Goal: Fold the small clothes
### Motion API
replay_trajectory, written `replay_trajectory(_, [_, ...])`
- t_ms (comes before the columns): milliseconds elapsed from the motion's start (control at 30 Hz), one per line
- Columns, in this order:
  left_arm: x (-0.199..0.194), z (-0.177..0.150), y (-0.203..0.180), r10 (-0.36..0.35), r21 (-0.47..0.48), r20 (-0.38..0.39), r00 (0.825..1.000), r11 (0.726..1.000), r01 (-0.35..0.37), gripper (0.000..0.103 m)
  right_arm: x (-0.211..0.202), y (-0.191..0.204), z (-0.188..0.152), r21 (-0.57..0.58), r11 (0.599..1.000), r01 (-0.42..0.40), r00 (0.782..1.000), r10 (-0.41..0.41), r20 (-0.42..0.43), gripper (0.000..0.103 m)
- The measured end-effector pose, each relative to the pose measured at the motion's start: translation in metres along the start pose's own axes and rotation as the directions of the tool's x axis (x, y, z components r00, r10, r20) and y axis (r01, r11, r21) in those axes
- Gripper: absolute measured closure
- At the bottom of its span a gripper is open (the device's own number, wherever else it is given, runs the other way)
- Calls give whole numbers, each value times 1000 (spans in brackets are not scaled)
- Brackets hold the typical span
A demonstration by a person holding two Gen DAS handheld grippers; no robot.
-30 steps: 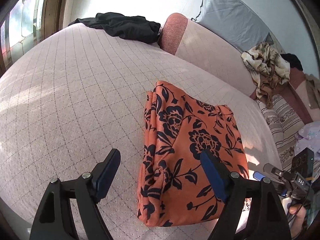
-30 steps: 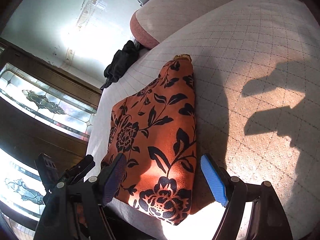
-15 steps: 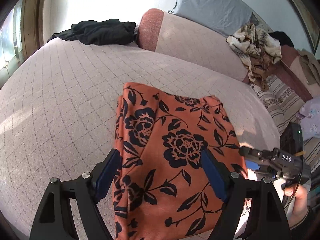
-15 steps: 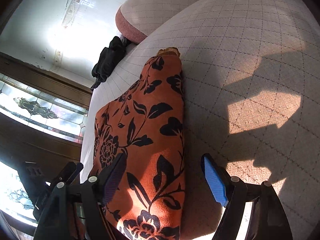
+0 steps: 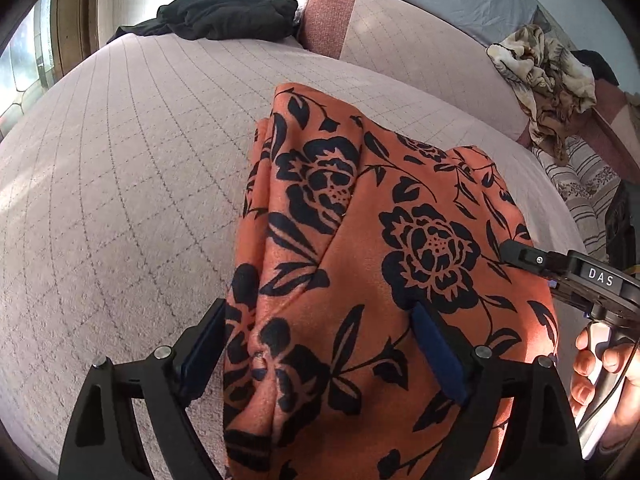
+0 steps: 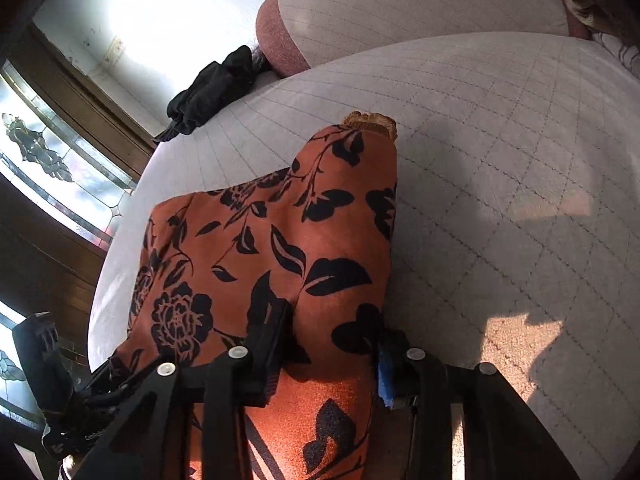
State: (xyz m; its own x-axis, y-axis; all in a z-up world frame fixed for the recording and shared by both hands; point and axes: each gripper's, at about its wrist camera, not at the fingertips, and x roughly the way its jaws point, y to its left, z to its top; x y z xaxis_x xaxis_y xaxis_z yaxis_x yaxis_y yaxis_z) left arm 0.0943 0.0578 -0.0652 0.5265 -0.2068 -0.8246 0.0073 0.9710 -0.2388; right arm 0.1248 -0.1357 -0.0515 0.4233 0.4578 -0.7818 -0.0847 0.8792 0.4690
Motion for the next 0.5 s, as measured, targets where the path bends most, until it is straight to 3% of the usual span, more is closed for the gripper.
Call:
replay_trajectory(67, [-2,0,0,-4,-1,3,1000,1000,4,12,-5,-9,-6,72,996,-48,999,48,4,26])
replay_trajectory(300, [-18,-1,5,-21,-33,17,1000,999,22,12,-29,-7,-32,66,994,-85,996,84,19,26])
replay_trajectory(500, [-50,16,25,-115,-96,79,990,988,122,12,-33,-5,-38,81,991,-109,994,107,24,26])
